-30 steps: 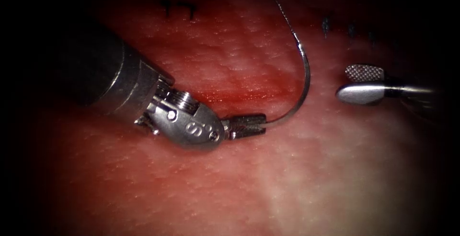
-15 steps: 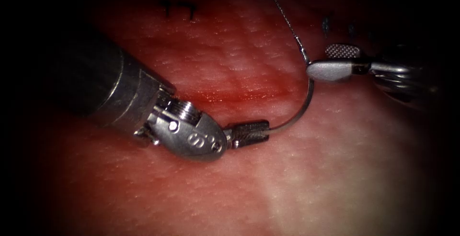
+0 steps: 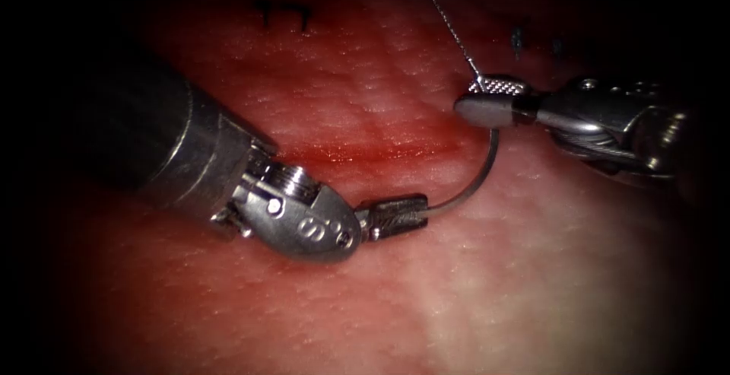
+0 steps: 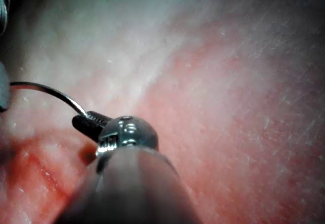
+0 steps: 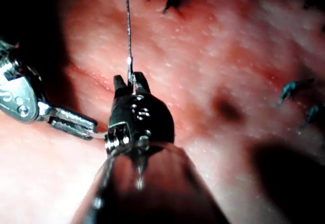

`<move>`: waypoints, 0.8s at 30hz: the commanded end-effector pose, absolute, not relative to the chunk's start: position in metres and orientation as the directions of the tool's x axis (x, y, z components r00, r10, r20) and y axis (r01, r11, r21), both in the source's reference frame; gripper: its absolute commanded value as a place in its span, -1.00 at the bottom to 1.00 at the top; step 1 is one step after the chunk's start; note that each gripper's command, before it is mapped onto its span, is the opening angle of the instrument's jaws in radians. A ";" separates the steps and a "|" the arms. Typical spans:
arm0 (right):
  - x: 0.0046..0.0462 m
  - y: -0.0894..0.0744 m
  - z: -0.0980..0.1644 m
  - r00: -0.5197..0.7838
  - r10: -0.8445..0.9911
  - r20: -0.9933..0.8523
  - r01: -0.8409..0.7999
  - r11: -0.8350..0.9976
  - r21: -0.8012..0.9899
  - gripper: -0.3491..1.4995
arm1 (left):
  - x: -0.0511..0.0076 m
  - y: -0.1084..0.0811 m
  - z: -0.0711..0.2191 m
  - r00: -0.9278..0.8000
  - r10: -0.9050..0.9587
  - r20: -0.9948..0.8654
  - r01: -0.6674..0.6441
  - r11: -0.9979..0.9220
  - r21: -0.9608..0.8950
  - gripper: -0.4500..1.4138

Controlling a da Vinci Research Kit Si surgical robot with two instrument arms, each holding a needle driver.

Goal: Wound Closure

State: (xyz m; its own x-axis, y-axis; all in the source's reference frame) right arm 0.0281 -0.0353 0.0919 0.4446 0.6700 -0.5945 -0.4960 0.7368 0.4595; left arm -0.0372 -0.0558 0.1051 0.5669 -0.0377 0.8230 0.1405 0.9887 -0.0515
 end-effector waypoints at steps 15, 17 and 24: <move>0.0284 -0.035 0.091 0.496 0.543 -0.678 -0.491 0.819 0.297 -1.00 | -0.0373 -0.055 0.104 0.465 -0.350 0.813 0.296 0.927 0.229 0.82; 0.0281 -0.034 0.091 0.495 0.516 -0.699 -0.448 0.841 0.304 -1.00 | -0.0369 -0.054 0.103 0.389 -0.465 0.795 0.282 0.882 0.377 0.91; 0.0287 -0.034 0.091 0.378 0.453 -0.807 -0.289 0.886 0.362 -1.00 | -0.0354 -0.049 0.100 0.251 -0.723 0.643 0.122 0.683 0.720 0.84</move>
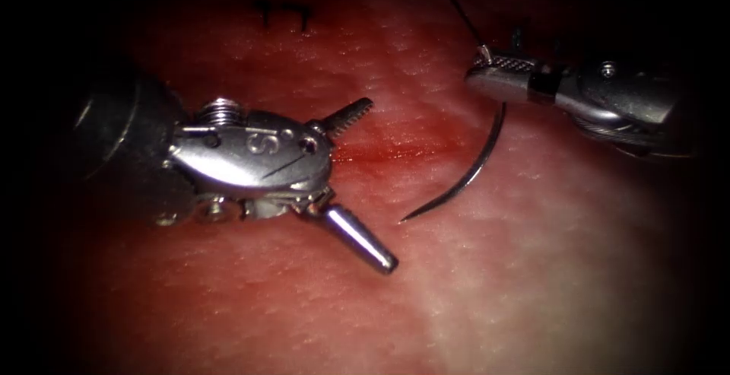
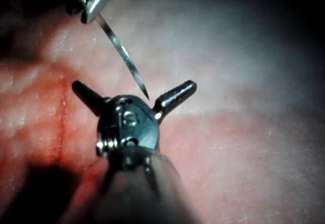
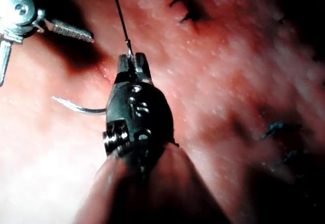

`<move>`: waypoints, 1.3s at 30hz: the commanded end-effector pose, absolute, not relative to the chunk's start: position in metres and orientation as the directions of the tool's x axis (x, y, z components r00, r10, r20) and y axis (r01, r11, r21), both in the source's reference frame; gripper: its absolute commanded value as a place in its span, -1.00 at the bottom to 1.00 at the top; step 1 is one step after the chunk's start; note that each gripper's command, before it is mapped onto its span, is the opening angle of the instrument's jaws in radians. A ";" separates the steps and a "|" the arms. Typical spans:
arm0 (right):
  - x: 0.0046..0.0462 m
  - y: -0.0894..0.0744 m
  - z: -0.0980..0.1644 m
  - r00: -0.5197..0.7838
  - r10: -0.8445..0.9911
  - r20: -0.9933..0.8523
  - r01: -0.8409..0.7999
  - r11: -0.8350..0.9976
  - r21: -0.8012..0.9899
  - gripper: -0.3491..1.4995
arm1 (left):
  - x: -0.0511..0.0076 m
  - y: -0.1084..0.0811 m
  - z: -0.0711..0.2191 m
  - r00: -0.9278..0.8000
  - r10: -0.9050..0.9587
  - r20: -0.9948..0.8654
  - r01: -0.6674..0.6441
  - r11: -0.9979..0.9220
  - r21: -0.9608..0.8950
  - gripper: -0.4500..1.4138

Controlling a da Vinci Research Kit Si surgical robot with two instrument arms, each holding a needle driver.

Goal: Wound Closure

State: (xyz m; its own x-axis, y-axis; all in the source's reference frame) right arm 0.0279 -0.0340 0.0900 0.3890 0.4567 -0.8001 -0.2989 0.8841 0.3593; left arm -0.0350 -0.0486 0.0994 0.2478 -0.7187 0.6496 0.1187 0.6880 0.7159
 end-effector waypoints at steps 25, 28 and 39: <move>0.0335 -0.035 0.089 0.167 0.209 -0.964 -0.097 0.976 0.195 -1.00 | -0.0353 -0.049 0.106 0.265 -0.922 0.283 -0.032 0.285 0.958 0.35; 0.0334 -0.035 0.089 0.166 0.208 -0.964 -0.095 0.976 0.194 -1.00 | -0.0350 -0.050 0.106 0.288 -0.948 0.133 -0.025 0.131 0.991 -0.74; 0.0340 -0.035 0.089 0.179 0.314 -0.932 -0.145 0.946 0.291 0.04 | -0.0348 -0.050 0.106 0.169 -0.977 0.127 0.043 0.136 0.990 -1.00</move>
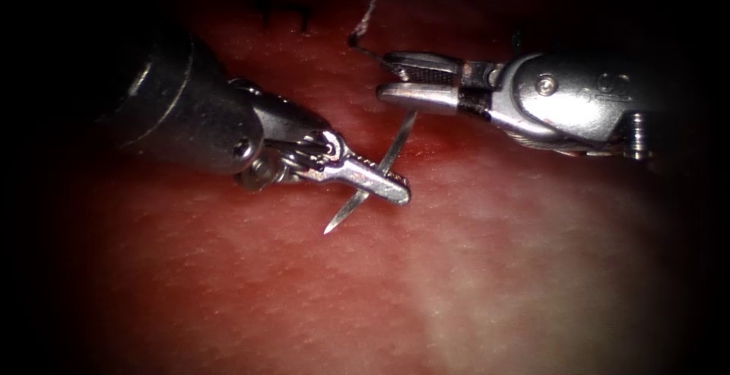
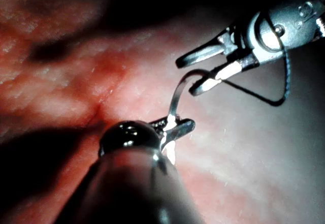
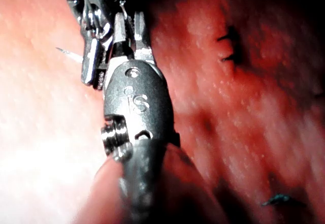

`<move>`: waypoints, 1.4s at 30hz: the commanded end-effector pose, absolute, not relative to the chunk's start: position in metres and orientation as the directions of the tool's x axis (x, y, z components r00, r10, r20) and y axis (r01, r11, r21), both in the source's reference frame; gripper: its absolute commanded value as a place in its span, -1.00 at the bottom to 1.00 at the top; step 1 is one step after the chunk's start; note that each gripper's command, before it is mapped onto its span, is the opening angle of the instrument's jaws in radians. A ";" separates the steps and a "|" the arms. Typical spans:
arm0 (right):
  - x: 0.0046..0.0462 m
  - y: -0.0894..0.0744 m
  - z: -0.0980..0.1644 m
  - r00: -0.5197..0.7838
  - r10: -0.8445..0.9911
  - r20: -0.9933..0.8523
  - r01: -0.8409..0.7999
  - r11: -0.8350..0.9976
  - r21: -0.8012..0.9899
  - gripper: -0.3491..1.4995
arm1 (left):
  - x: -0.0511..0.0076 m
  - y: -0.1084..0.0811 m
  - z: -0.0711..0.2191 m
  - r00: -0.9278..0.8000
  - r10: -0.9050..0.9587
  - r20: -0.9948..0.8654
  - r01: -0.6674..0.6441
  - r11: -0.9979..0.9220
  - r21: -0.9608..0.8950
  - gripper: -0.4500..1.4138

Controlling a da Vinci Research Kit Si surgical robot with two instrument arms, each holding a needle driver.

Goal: Wound Closure

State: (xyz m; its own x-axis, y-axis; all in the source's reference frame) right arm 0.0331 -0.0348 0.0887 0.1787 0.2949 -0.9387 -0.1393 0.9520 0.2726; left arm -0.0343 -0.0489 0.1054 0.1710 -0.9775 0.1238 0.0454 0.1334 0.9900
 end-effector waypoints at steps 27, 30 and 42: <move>0.0353 -0.037 0.089 0.321 0.441 -0.838 -0.452 0.849 0.273 -0.25 | -0.0349 -0.050 0.105 -0.009 -0.978 0.209 0.165 0.205 0.965 -1.00; 0.0354 -0.037 0.089 0.316 0.445 -0.838 -0.455 0.846 0.277 -0.69 | -0.0349 -0.050 0.105 -0.011 -0.976 0.215 0.164 0.211 0.964 -1.00; 0.0348 -0.037 0.090 0.314 0.478 -0.820 -0.501 0.817 0.285 -1.00 | -0.0352 -0.050 0.102 -0.030 -0.977 0.209 0.131 0.204 0.970 0.21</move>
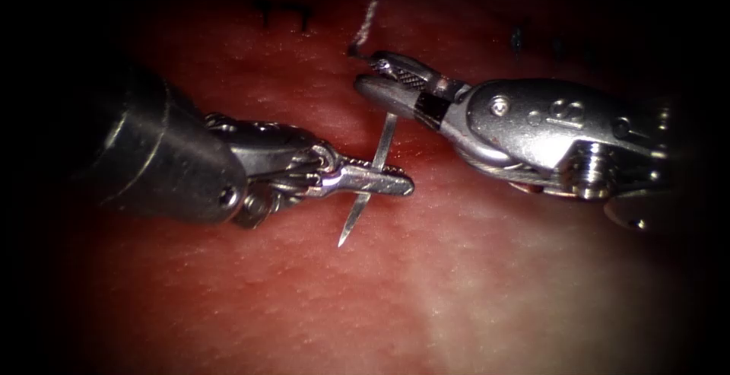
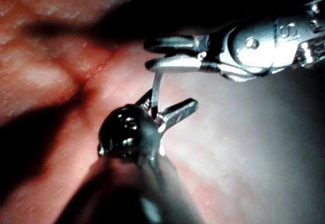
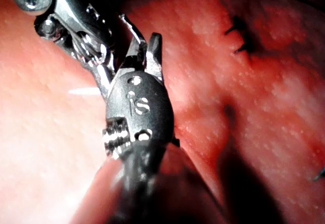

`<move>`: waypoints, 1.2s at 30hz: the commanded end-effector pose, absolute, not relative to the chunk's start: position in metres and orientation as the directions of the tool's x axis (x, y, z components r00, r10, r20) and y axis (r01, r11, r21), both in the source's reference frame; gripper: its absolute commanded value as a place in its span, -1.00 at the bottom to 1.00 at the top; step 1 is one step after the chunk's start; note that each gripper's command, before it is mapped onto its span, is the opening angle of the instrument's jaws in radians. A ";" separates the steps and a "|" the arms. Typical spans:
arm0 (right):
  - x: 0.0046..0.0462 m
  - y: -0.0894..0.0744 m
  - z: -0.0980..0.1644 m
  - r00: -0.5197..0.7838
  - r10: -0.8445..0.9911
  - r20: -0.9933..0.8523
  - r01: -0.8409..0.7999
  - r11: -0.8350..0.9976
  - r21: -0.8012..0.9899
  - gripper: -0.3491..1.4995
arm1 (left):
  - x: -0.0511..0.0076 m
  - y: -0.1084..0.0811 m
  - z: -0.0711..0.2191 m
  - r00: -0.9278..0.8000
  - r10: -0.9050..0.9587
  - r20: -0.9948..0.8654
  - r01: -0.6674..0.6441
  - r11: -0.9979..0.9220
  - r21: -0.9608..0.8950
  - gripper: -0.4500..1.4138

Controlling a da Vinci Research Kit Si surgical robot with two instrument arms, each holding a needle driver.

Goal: Wound Closure

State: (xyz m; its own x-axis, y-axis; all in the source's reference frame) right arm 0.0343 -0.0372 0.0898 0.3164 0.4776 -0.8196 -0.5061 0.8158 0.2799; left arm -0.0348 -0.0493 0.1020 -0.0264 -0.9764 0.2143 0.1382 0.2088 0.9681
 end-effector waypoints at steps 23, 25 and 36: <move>0.0373 -0.033 0.096 0.168 0.157 -0.973 -0.037 0.988 0.153 -1.00 | -0.0250 -0.054 0.103 0.185 -0.753 0.631 0.188 0.658 0.730 0.38; 0.0380 -0.032 0.098 0.157 0.129 -0.979 -0.022 0.992 0.127 -1.00 | -0.0247 -0.055 0.103 0.231 -0.714 0.661 0.179 0.699 0.692 0.29; 0.0427 -0.032 0.102 0.032 -0.123 -0.992 0.069 0.990 -0.120 -1.00 | -0.0276 -0.057 0.109 0.365 -0.643 0.673 0.194 0.760 0.621 0.29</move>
